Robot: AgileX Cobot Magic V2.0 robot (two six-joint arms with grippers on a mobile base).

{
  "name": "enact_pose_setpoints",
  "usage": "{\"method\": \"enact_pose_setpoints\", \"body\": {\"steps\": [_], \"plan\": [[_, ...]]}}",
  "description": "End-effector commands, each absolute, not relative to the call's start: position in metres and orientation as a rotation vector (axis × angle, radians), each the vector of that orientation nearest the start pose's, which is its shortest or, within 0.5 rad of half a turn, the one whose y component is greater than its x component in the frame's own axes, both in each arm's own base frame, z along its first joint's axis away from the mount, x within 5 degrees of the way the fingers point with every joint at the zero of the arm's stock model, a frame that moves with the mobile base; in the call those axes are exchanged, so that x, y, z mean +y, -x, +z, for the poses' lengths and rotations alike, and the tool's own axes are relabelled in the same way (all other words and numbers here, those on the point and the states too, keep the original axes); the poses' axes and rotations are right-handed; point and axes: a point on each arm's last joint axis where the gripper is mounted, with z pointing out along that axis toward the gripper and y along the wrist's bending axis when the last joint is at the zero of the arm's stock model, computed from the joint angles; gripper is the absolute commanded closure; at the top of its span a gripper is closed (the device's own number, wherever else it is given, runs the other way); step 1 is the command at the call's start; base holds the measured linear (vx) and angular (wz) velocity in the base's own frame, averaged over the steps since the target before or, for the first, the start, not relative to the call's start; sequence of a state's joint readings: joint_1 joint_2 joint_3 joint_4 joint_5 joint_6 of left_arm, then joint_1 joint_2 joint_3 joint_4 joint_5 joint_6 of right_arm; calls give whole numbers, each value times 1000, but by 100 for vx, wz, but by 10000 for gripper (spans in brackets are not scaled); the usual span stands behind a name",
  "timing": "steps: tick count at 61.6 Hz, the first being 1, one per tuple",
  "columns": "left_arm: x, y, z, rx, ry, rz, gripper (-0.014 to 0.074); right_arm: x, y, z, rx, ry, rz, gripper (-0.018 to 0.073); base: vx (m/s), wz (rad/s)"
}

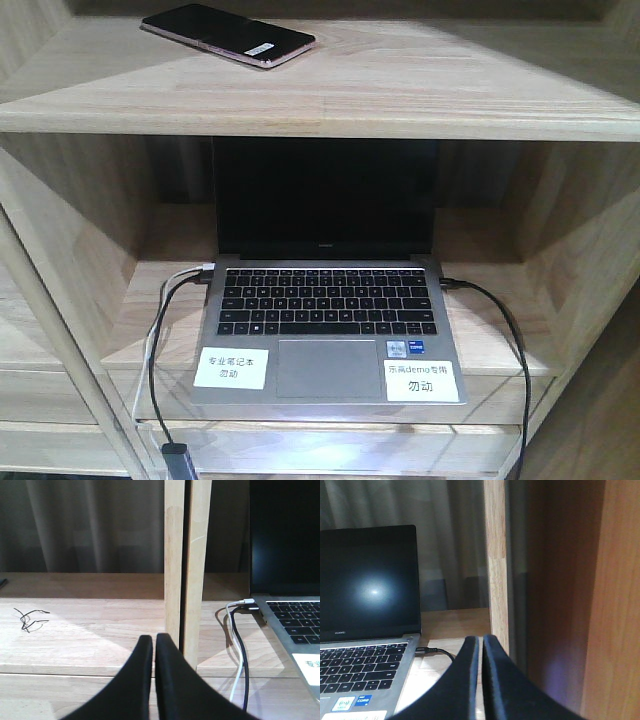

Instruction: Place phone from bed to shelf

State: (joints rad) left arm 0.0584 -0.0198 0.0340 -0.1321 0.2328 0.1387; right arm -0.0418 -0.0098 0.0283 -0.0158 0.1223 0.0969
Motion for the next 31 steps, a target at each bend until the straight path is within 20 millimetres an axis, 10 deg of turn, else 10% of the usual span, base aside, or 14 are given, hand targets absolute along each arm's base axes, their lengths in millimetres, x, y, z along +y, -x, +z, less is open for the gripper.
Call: {"method": "enact_pose_setpoints", "body": {"steps": [1, 31], "plan": [[1, -56, 188, 1652, 30, 22, 596, -3, -57, 198, 1551, -81, 8, 564, 0, 0], [1, -56, 188, 1652, 30, 22, 596, -3, -57, 198, 1551, -81, 8, 564, 0, 0]]}}
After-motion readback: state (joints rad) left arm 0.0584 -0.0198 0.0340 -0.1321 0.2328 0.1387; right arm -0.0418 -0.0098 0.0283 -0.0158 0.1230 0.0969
